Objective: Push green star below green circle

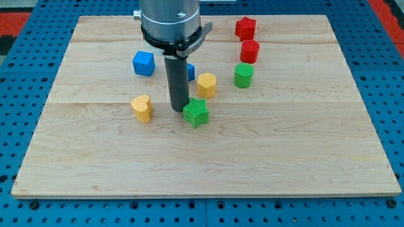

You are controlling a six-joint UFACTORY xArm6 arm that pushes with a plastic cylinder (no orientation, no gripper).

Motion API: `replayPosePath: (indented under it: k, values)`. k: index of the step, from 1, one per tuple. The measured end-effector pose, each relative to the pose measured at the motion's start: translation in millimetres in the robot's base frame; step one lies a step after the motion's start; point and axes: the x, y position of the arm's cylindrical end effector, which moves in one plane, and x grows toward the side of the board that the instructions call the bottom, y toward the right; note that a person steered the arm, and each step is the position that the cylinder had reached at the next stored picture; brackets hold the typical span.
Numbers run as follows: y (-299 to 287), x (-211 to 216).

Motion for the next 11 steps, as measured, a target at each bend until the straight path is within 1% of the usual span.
replayPosePath:
  k: [1, 2, 3, 4, 5, 7, 8, 9, 10, 11]
  values:
    - [-20, 1]
    - [-22, 16]
    - [1, 23]
    - [56, 13]
    - [84, 9]
    - [87, 11]
    - [99, 11]
    - [81, 25]
    - [38, 44]
    - [41, 29]
